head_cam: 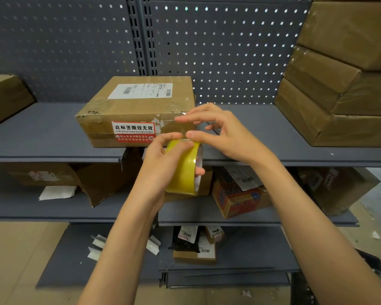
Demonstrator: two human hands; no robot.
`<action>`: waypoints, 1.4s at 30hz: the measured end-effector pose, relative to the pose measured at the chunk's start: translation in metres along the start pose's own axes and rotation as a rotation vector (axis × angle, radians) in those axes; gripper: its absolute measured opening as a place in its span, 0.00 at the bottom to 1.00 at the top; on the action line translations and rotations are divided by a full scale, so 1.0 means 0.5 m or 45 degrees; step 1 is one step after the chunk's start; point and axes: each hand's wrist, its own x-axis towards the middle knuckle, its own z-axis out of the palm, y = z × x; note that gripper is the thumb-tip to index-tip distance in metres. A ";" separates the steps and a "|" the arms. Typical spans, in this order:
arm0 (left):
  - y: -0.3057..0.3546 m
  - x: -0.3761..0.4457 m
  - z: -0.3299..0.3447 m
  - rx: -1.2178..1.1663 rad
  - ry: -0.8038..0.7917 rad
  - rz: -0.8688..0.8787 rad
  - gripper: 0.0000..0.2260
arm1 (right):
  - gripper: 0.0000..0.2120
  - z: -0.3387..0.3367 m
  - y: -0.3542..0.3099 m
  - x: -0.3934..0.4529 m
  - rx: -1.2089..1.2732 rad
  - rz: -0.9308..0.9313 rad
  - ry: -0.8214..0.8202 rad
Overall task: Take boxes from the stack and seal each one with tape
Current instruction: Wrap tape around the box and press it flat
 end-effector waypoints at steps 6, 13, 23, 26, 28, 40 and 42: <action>-0.005 0.000 -0.002 0.046 -0.029 -0.015 0.14 | 0.08 0.007 0.010 -0.003 -0.028 0.033 0.021; -0.009 -0.001 -0.004 0.116 -0.060 -0.001 0.14 | 0.05 0.003 0.010 -0.010 -0.047 0.086 0.024; -0.014 -0.010 -0.006 0.182 -0.121 0.035 0.16 | 0.04 0.015 0.014 -0.016 0.049 0.139 0.080; -0.016 -0.016 -0.008 0.187 -0.151 0.075 0.20 | 0.06 0.025 0.014 -0.016 0.128 0.126 0.129; -0.019 -0.019 -0.014 0.146 -0.215 0.091 0.27 | 0.07 0.031 0.014 -0.014 0.175 0.119 0.177; -0.016 0.000 -0.017 0.085 -0.194 0.162 0.17 | 0.08 0.079 -0.032 -0.001 0.306 0.028 0.586; -0.016 0.011 -0.012 0.120 -0.151 0.197 0.14 | 0.09 0.070 -0.059 0.010 0.231 -0.133 0.705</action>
